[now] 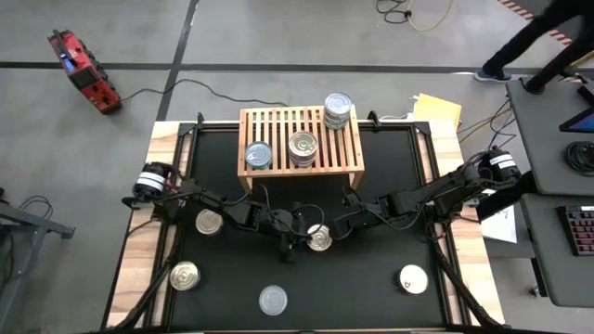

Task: Stack canned seafood by type on shelf
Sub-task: Put the blue pink tuna can on the shelf

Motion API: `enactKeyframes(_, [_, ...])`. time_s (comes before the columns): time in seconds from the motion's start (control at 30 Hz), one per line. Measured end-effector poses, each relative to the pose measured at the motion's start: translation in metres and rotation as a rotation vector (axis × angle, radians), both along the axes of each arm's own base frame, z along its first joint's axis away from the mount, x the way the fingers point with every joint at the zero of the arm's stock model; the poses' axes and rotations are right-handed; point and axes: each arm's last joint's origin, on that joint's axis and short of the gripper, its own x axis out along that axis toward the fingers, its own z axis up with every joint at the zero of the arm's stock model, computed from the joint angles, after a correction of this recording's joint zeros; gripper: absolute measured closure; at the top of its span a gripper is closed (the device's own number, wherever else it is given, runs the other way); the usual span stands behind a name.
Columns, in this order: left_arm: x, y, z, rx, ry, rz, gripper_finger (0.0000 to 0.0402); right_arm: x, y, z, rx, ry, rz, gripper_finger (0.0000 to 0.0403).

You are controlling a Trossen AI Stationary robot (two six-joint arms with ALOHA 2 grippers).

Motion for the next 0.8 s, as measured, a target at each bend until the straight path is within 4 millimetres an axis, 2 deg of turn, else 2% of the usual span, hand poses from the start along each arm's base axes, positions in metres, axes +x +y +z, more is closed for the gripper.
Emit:
enactKeyframes(0.47, [-0.002,-0.003,-0.005,-0.042,0.049,0.026,0.0401,0.02,0.006,-0.031,0.026,-0.019,-0.001,0.0151])
enactKeyframes(0.8, [-0.002,-0.012,-0.01,-0.087,0.056,0.038,0.0401,0.02,0.007,-0.033,0.053,-0.013,0.002,0.0115])
